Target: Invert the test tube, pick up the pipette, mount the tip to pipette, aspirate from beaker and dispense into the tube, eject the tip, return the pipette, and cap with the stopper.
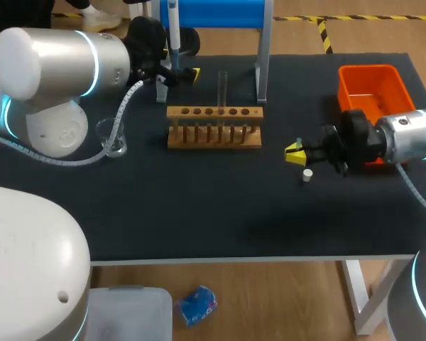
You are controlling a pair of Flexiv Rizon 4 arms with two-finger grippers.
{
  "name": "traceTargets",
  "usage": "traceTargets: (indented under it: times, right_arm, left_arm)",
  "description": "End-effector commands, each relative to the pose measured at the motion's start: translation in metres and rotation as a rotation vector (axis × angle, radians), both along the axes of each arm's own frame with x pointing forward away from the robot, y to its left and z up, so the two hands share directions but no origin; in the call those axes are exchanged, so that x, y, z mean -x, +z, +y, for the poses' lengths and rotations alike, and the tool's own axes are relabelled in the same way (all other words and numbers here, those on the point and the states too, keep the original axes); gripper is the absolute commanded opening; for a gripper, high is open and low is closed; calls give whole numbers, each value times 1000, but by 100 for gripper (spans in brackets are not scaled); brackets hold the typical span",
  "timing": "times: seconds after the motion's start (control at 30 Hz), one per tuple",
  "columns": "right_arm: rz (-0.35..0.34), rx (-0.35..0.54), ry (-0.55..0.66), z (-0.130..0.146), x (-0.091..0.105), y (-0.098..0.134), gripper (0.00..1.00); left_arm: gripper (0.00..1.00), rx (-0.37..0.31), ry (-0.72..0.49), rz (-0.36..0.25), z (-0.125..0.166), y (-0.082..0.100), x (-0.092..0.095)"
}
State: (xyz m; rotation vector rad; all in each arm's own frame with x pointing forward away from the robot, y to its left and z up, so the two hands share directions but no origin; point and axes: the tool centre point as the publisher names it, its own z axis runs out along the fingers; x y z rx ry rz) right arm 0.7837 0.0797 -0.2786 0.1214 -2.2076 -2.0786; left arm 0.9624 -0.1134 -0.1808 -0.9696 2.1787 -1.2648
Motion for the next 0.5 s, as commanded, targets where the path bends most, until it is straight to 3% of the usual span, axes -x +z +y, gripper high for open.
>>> traceTargets:
  times: [0.03,0.27,0.5]
  right_arm:
    - [0,1,1,0,0,0,0]
    - [0,1,1,0,0,0,0]
    - [0,1,1,0,0,0,0]
  left_arm:
    - [100,-15,207,-56,1,0,-15]
    - [100,-22,324,-84,6,-4,-69]
    - [100,11,438,-123,12,-12,-104]
